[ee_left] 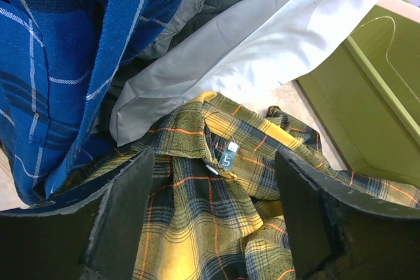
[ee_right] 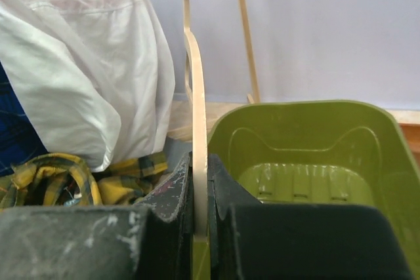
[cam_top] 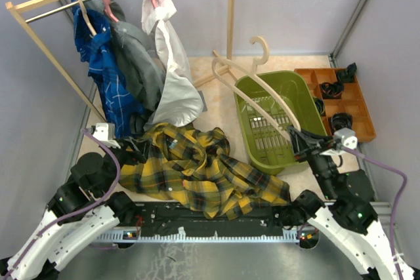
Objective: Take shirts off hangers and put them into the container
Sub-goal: Place the hanger at the clothesline.
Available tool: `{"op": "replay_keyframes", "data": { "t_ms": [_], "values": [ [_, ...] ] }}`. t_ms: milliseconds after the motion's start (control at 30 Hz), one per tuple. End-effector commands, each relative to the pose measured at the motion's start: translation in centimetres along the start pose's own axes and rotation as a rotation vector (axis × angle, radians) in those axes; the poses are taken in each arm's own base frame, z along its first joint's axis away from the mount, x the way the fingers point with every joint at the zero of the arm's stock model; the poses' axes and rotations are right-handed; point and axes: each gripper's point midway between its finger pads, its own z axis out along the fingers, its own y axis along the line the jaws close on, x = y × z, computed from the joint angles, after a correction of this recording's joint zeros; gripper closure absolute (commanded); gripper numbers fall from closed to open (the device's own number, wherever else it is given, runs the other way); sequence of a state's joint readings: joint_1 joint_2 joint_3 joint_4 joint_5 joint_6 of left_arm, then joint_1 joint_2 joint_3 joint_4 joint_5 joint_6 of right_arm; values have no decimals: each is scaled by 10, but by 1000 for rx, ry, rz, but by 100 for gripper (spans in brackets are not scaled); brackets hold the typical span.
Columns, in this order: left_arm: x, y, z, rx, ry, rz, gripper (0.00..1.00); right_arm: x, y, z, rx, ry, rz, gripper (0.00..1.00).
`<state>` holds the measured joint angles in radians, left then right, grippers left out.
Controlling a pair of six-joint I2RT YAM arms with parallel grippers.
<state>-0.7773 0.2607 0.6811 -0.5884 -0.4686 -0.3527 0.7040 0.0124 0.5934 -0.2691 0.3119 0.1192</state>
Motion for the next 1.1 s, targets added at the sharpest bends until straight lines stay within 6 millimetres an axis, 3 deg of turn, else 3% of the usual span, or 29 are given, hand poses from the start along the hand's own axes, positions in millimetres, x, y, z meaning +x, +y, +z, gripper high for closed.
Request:
{"op": "replay_keyframes", "data": {
  "t_ms": [0, 100, 300, 467, 733, 1067],
  "values": [
    [3, 2, 2, -18, 5, -5, 17, -38, 20, 30, -48, -189, 100, 100],
    [5, 2, 3, -19, 14, -1, 12, -34, 25, 57, -32, -141, 36, 100],
    [9, 1, 6, -18, 31, 10, 7, -65, 39, 103, -34, -275, -11, 100],
    [11, 0, 8, -18, 44, 16, 5, -83, 62, 147, -72, -251, -72, 100],
    [14, -3, 10, -8, 56, 21, 3, -109, 63, 184, -1, -336, -61, 100],
    [15, -5, 11, -1, 64, 29, 1, -119, 75, 218, 0, -297, -121, 100]
  ]
}}
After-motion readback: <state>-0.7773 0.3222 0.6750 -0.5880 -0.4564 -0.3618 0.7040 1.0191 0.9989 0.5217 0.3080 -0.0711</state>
